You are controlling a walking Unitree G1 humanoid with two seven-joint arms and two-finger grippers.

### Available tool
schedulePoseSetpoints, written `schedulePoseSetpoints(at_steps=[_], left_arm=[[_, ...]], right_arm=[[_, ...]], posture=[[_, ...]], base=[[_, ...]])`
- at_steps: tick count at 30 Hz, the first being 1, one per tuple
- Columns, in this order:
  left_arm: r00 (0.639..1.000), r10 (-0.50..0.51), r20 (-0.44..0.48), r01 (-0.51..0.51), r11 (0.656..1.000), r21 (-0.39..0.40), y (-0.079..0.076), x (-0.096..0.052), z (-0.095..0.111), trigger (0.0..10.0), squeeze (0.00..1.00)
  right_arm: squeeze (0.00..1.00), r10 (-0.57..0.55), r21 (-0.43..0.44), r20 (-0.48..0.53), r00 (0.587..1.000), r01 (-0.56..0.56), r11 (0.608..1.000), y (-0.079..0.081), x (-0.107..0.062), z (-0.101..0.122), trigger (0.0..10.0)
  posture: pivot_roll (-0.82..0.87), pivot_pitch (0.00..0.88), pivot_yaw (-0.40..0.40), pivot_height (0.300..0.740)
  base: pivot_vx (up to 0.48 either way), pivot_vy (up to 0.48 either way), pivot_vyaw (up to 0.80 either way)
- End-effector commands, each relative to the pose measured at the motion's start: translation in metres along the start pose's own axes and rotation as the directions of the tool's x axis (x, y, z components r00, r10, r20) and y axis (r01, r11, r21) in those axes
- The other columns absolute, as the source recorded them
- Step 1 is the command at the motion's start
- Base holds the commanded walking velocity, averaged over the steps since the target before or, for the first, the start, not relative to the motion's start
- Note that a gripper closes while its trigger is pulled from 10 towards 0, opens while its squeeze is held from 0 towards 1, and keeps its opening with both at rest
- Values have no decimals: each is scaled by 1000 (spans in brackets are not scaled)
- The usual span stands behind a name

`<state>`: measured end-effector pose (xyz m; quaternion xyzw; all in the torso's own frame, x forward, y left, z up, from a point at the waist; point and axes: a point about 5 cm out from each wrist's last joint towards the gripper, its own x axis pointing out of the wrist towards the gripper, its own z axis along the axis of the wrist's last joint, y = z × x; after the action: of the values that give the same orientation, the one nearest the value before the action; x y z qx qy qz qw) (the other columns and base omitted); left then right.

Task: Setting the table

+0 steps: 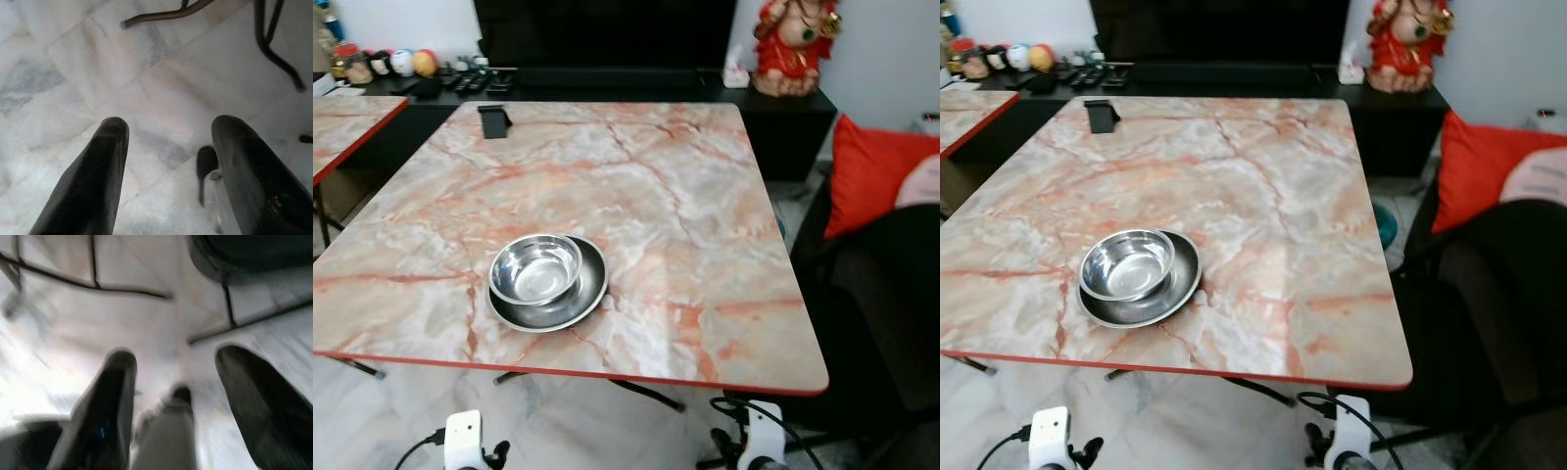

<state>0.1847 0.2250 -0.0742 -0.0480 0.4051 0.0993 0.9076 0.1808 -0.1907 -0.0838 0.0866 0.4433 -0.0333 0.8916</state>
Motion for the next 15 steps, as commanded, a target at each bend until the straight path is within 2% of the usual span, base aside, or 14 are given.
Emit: schedulePoseSetpoints(at_steps=[1,6,15], left_arm=[[1000,13,-25,-12,1000,6,5,-1,-4,10000,0],[999,11,-33,-11,1000,9,6,-2,-6,10000,0],[999,9,-37,-8,1000,11,6,-2,-7,10000,0]], right_arm=[[0,14,2,8,1000,-14,1000,5,1,3,10000],[0,4,1,-2,1000,-4,1000,-2,0,3,10000],[0,4,-3,-12,1000,-4,1000,-3,0,0,10000]], posture=[[-56,0,25,719],[-52,0,26,719],[-50,0,30,719]], base=[[0,334,0],[0,335,0],[0,362,0]])
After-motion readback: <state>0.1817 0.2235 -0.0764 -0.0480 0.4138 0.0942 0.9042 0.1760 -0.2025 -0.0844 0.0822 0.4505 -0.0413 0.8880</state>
